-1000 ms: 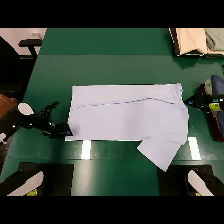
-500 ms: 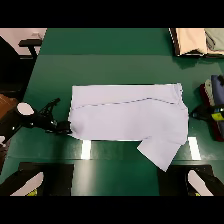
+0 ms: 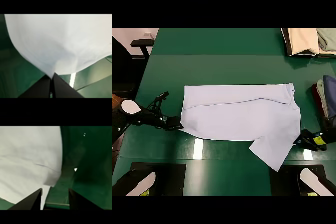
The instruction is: Fold the shirts.
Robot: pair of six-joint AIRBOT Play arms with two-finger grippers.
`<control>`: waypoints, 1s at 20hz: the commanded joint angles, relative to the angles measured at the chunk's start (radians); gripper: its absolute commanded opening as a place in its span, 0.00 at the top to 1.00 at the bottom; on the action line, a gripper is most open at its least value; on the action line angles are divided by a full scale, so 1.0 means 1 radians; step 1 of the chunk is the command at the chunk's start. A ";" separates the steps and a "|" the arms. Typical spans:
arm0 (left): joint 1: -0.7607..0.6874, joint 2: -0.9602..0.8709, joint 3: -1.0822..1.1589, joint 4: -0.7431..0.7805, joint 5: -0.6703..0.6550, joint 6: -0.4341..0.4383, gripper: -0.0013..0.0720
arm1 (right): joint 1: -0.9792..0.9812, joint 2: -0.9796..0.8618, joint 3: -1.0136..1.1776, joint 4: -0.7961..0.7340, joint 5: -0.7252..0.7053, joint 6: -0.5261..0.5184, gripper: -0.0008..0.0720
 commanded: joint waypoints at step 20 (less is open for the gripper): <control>0.000 0.210 0.061 0.103 -0.124 -0.094 0.95 | 0.422 0.184 0.327 -0.133 0.056 0.107 0.96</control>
